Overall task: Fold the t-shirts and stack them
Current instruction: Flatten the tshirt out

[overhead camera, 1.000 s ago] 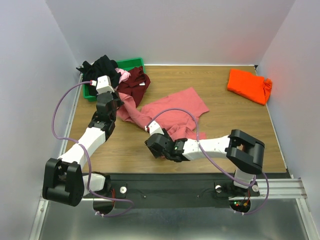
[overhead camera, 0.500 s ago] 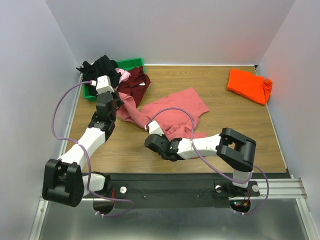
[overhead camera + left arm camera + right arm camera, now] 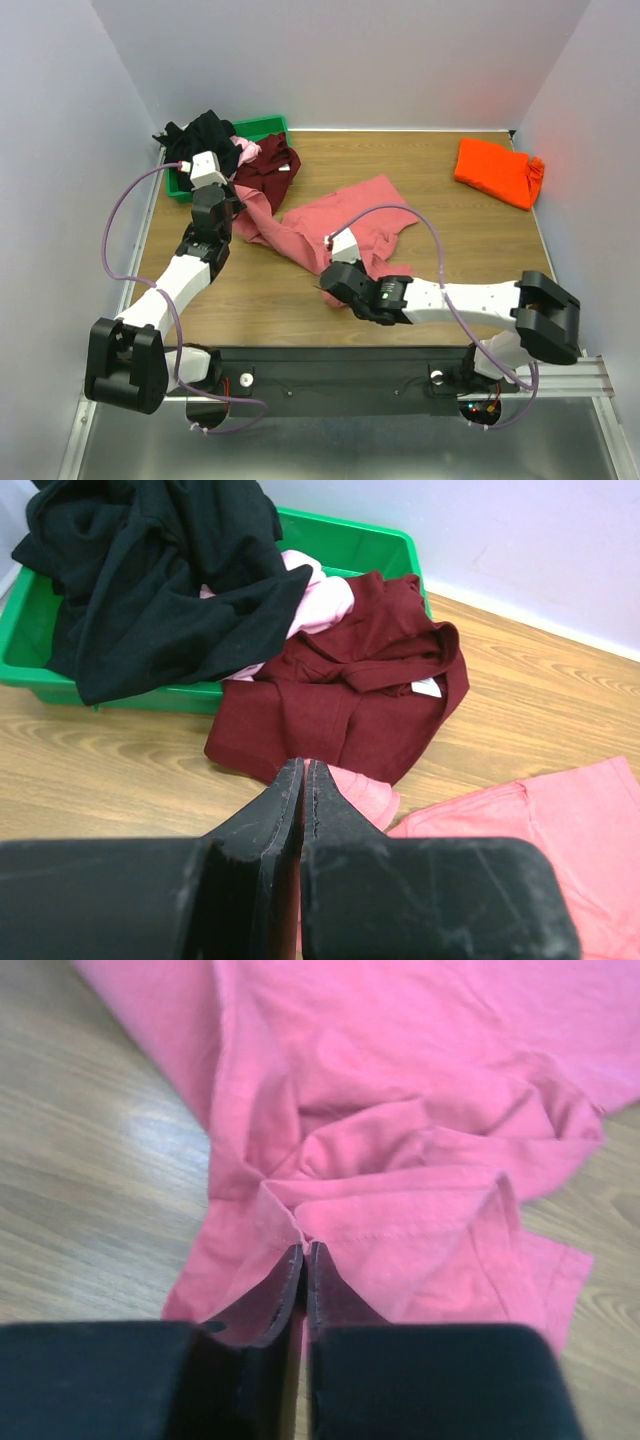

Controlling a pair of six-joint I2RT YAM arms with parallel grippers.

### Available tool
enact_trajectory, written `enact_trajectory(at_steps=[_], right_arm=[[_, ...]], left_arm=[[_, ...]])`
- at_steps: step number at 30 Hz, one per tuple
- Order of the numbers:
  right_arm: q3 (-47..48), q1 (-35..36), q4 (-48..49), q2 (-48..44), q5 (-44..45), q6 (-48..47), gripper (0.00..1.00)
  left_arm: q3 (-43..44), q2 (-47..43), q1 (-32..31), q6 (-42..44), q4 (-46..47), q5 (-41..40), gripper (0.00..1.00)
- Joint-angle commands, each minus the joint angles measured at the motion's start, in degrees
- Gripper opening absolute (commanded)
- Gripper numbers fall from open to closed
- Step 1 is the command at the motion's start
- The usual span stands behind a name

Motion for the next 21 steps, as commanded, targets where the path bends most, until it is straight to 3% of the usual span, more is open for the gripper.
enact_trajectory(at_steps=[1, 5, 12, 15, 21], right_arm=[[-2.1, -1.3, -0.7, -5.2, 5.3, 1.6, 0.00], [-3.5, -6.2, 1.1, -7.2, 6.1, 0.3, 0.00], [-6.9, -24.3, 12.2, -14.4, -3.3, -7.2, 0.00], [-2.4, -33.6, 12.3, -18.8, -5.4, -10.6, 0.00], [10.0, -39.5, 13.8, -22.9, -6.7, -19.1, 0.00]], left_arm=[[1.4, -0.6, 0.4, 0.6, 2.0, -1.4, 0.00], [1.2, -1.2, 0.4, 0.4, 2.0, -1.4, 0.00], [2.2, -0.8, 1.3, 0.6, 2.0, -1.4, 0.00], [4.6, -0.7, 3.1, 0.8, 0.5, -0.8, 0.00], [12.3, -4.8, 5.4, 2.1, -2.2, 2.1, 0.00]])
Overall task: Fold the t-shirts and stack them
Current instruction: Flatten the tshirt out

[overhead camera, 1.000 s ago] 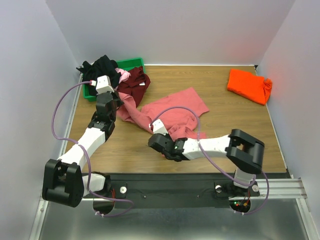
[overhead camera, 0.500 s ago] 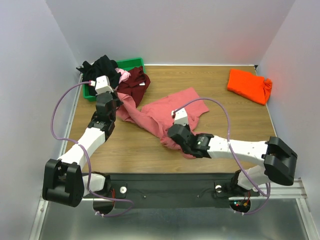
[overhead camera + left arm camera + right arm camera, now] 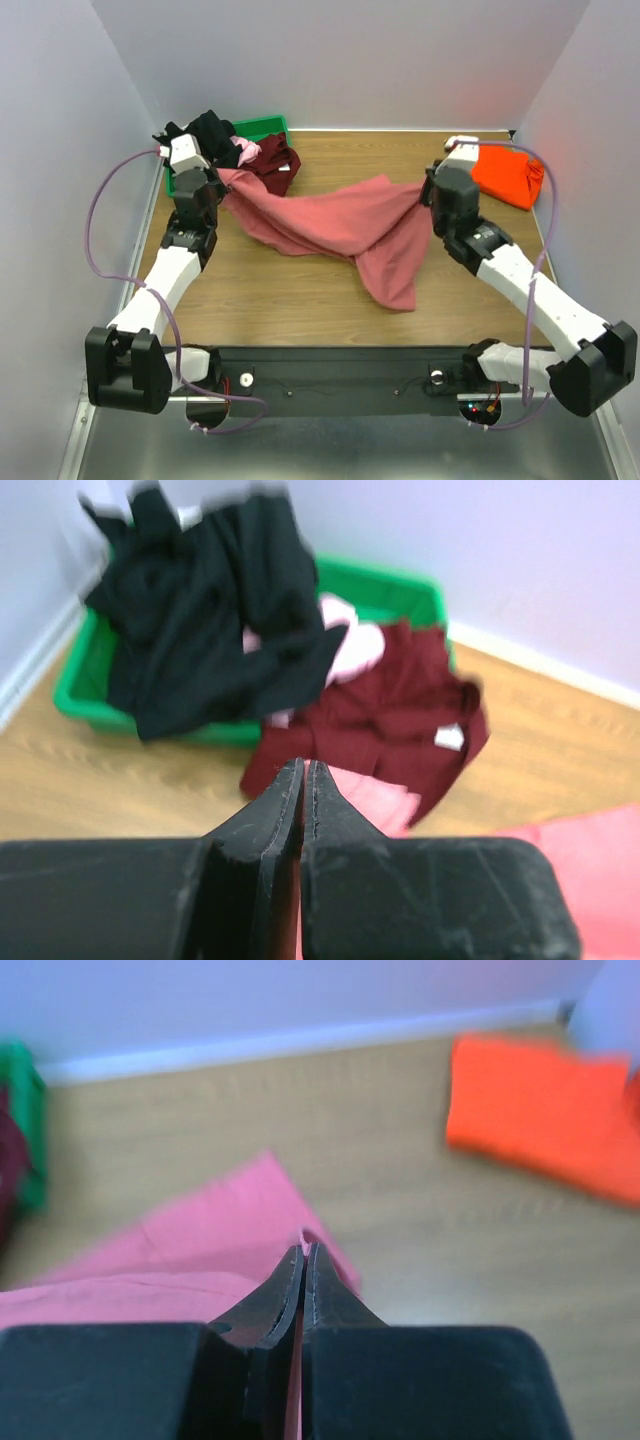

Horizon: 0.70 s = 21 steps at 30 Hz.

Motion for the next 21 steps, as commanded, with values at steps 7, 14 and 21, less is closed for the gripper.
enact_trajectory(at_steps=[7, 14, 21], right_arm=[[22.9, -1.4, 6.7, -6.0, -0.8, -16.1, 0.00], [28.5, -1.4, 5.9, -14.5, -5.5, -19.3, 0.00], [33.6, -1.3, -0.3, -23.1, -13.7, -17.7, 0.00]], left_arm=[[17.4, -13.4, 0.9, 7.7, -1.5, 2.1, 0.00], [19.3, -25.5, 0.9, 8.4, -2.4, 10.3, 0.00], [24.9, -33.1, 0.8, 6.2, -6.1, 16.8, 0.00]])
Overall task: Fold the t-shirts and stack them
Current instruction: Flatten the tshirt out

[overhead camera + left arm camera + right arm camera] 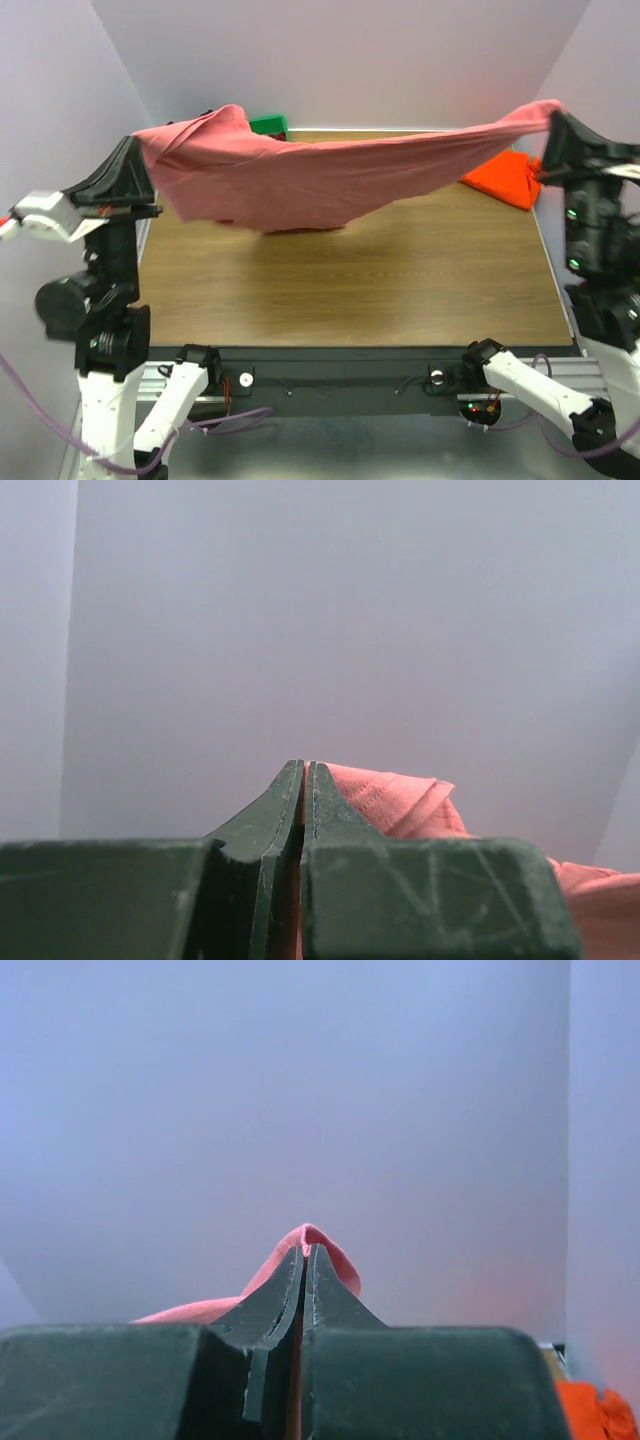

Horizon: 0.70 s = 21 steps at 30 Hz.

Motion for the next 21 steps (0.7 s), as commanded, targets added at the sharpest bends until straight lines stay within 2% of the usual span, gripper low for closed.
enact_trajectory(at_steps=[1, 6, 13, 21], right_arm=[[5.0, -0.2, -2.5, -4.6, -6.0, -0.9, 0.00], [10.4, -0.3, -5.1, -7.5, -9.2, -0.6, 0.00], [12.4, -0.3, -5.4, -7.2, -10.7, -0.9, 0.00], [4.9, -0.2, -1.9, -0.9, 1.9, -4.2, 0.01]], left_arm=[[5.8, -1.6, 0.1, -0.5, -0.3, 5.5, 0.00], [12.4, -1.9, 0.1, -1.8, -2.0, 9.8, 0.00], [17.5, 2.0, 0.1, -3.6, -2.0, 14.2, 0.00], [16.9, 16.2, 0.1, -5.5, 0.0, 15.0, 0.00]])
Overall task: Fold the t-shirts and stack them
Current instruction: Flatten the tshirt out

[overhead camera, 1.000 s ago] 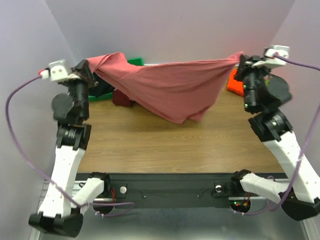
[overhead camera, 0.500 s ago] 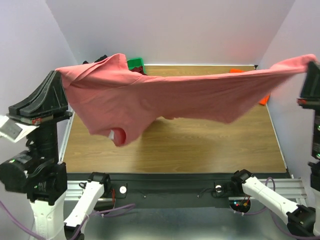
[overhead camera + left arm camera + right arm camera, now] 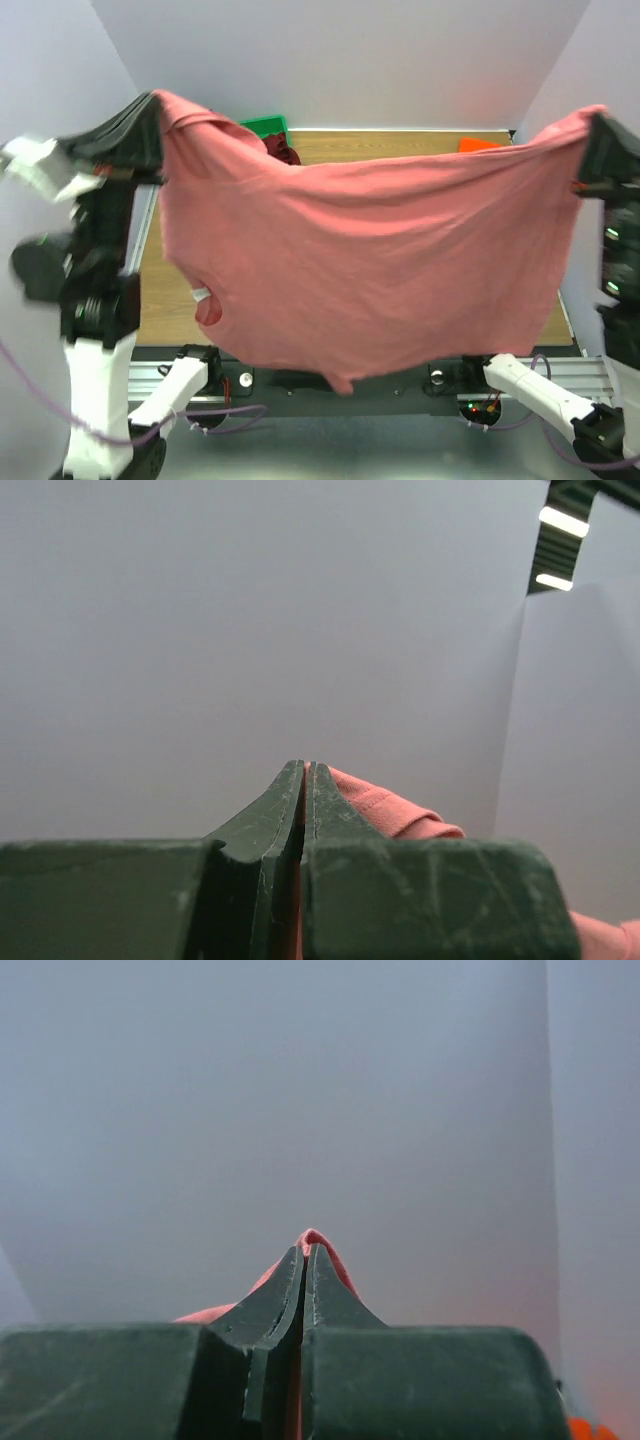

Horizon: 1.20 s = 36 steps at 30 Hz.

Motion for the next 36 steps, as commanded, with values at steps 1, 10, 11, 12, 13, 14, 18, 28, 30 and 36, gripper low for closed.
enact_trajectory(at_steps=[1, 10, 11, 12, 13, 14, 18, 28, 30, 36], right_arm=[[-5.3, -0.2, 4.3, 5.9, 7.9, -3.5, 0.01], [-10.7, -0.2, 13.3, 14.6, 14.9, -7.6, 0.01], [-10.4, -0.3, 13.5, 15.4, 14.7, -7.7, 0.01], [-10.0, -0.2, 13.4, 15.7, 14.6, -7.8, 0.01], [-9.3, -0.2, 13.4, 15.8, 14.7, -7.9, 0.01], [-9.1, -0.2, 13.4, 15.6, 14.5, -7.9, 0.01], [-9.1, -0.3, 13.3, 13.5, 13.3, -8.0, 0.01], [-9.2, -0.2, 9.1, 3.3, 10.1, -5.8, 0.01], [-7.7, -0.2, 6.7, 2.0, 9.4, -5.5, 0.01], [-2.6, -0.2, 4.2, -2.5, 9.3, -6.4, 0.01]], left_arm=[[0.0, 9.7, 0.1, -1.0, 2.0, 1.1, 0.00], [7.1, 30.3, 0.2, -0.3, 1.3, 3.6, 0.00], [7.7, 31.1, 0.2, -0.2, 1.0, 3.6, 0.00], [8.4, 31.6, 0.1, 0.0, 0.9, 3.5, 0.00], [8.7, 32.1, 0.1, 0.1, 1.0, 3.3, 0.00], [8.9, 32.2, 0.2, 0.2, 0.8, 3.3, 0.00], [7.7, 29.6, 0.2, 0.8, 1.0, 3.3, 0.00], [3.4, 13.8, 0.1, 1.1, 2.3, 5.6, 0.00], [3.7, 10.6, 0.1, 0.8, 2.2, 6.8, 0.00], [5.2, 4.7, 0.1, 0.6, 1.2, 8.3, 0.00]])
